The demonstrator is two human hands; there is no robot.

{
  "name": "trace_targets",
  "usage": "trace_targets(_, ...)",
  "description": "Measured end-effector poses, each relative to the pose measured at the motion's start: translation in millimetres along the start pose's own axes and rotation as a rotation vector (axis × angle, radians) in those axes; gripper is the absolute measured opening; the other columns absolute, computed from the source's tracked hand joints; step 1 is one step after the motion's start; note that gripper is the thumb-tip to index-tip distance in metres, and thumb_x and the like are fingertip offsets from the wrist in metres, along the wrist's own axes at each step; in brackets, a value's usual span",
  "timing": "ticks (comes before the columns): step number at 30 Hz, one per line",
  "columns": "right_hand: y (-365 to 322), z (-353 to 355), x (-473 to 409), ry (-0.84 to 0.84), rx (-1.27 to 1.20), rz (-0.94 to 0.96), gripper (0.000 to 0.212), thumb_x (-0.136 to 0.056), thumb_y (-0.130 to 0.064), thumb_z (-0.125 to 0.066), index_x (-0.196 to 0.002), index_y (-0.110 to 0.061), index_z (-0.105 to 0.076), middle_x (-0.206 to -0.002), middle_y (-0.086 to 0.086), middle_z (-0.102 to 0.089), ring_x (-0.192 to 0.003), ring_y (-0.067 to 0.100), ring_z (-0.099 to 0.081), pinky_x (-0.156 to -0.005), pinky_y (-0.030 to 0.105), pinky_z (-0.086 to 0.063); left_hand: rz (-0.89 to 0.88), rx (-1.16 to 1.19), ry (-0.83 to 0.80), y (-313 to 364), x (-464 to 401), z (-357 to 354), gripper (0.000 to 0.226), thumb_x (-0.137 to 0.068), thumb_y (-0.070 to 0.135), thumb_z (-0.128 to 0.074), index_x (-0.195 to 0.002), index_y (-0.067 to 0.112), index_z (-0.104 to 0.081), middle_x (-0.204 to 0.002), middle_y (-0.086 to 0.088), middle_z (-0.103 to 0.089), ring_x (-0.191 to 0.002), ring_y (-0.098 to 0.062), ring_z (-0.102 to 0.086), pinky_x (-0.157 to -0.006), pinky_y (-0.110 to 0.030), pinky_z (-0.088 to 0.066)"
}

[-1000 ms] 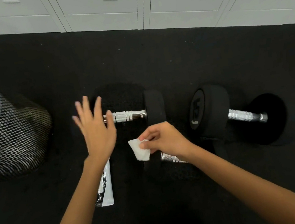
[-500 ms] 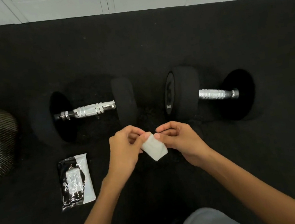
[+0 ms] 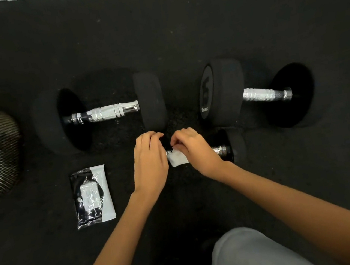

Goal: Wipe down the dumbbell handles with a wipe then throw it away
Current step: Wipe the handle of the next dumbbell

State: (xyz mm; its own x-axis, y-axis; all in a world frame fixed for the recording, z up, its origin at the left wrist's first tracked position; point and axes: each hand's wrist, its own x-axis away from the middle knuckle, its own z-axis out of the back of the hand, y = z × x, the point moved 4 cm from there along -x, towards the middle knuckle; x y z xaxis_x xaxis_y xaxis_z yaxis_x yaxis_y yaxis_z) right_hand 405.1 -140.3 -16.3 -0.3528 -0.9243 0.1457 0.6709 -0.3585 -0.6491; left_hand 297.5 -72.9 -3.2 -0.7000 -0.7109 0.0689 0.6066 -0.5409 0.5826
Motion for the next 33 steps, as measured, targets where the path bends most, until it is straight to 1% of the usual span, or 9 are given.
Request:
trace_targets(4,3.9,-0.7,7.6,0.175,0.168,0.043,0.007,-0.084,-0.007,-0.065,-0.091,-0.006,-0.063,-0.09,0.009,-0.057,-0.082,0.025,-0.054,-0.071,0.037,-0.049,-0.003,0.066,0.045,-3.1,1.0,-5.2,0.044,-0.092,0.021,-0.024,-0.113,0.002,-0.058,-0.115,-0.011,-0.055,-0.112,-0.023,-0.048,-0.098,-0.038,-0.043)
trace_targets(9,12.0,-7.3,22.3,0.071,0.279,0.171,0.027,-0.074,-0.001,-0.074,-0.1,-0.004,-0.068,-0.09,0.008,-0.064,-0.084,0.025,-0.059,-0.076,0.038,-0.053,-0.008,0.11,0.084,-6.7,1.5,-8.0,0.041,-0.093,0.02,-0.025,-0.111,0.003,-0.058,-0.113,-0.01,-0.055,-0.11,-0.019,-0.046,-0.098,-0.03,-0.039)
trace_targets(11,7.7,-2.3,30.9,0.109,0.198,0.118,0.022,-0.089,-0.022,-0.061,-0.102,-0.005,-0.068,-0.093,0.007,-0.062,-0.088,0.022,-0.056,-0.08,0.035,-0.049,-0.017,0.115,0.093,-7.2,1.0,-8.3,0.04,-0.093,0.019,-0.025,-0.11,0.003,-0.058,-0.112,-0.01,-0.055,-0.11,-0.019,-0.045,-0.097,-0.026,-0.036)
trace_targets(13,4.5,-1.3,38.5,0.098,0.171,0.075,0.038,-0.093,-0.035,-0.048,-0.108,-0.006,-0.066,-0.102,0.006,-0.06,-0.097,0.018,-0.052,-0.085,0.032,-0.044,-0.017,0.126,0.103,-7.4,1.2,-8.9,0.039,-0.093,0.017,-0.026,-0.11,0.003,-0.058,-0.112,-0.01,-0.054,-0.109,-0.018,-0.044,-0.097,-0.024,-0.035)
trace_targets(19,13.4,-9.5,38.5,0.039,0.216,0.079,0.038,-0.094,-0.023,-0.04,-0.124,-0.008,-0.06,-0.115,0.006,-0.065,-0.106,0.019,-0.059,-0.097,0.037,-0.044,-0.022,0.163,0.132,-14.2,1.9,-11.2,0.035,-0.097,0.018,-0.029,-0.113,0.007,-0.058,-0.114,-0.006,-0.055,-0.111,-0.013,-0.043,-0.098,-0.021,-0.034)
trace_targets(22,14.0,-14.7,29.2,-0.002,0.138,0.041,0.03,-0.096,-0.017,-0.046,-0.119,-0.006,-0.062,-0.112,0.008,-0.068,-0.103,0.023,-0.063,-0.096,0.039,-0.045,-0.016,0.18,0.147,-14.8,2.6,-10.5,0.035,-0.097,0.017,-0.029,-0.113,0.008,-0.058,-0.114,-0.005,-0.055,-0.111,-0.011,-0.041,-0.097,-0.019,-0.033)
trace_targets(26,8.5,-16.7,7.5,-0.013,0.067,-0.089,0.023,-0.097,-0.017,-0.045,-0.108,-0.006,-0.062,-0.092,0.012,-0.07,-0.084,0.028,-0.066,-0.078,0.046,-0.05,-0.007,0.163,0.154,-13.2,2.1,-11.3,0.035,-0.096,0.018,-0.029,-0.112,0.007,-0.059,-0.113,-0.006,-0.056,-0.11,-0.012,-0.041,-0.097,-0.019,-0.032)
trace_targets(30,-0.3,-22.1,-0.8,-0.004,0.146,-0.026,0.013,-0.086,-0.004,-0.057,-0.098,-0.005,-0.063,-0.099,0.011,-0.062,-0.094,0.028,-0.055,-0.08,0.044,-0.046,-0.018,0.146,0.154,-12.3,2.7,-10.9,0.035,-0.096,0.017,-0.029,-0.112,0.007,-0.059,-0.113,-0.006,-0.056,-0.11,-0.012,-0.041,-0.097,-0.02,-0.032)
trace_targets(33,1.9,-21.1,9.2,0.013,0.093,0.022,0.033,-0.096,-0.029,-0.042,-0.098,-0.008,-0.067,-0.098,0.005,-0.066,-0.093,0.021,-0.057,-0.087,0.038,-0.043,-0.022,0.15,0.154,-13.3,3.3,-10.8,0.033,-0.097,0.015,-0.03,-0.112,0.007,-0.059,-0.112,-0.006,-0.056,-0.11,-0.012,-0.041,-0.097,-0.02,-0.032)
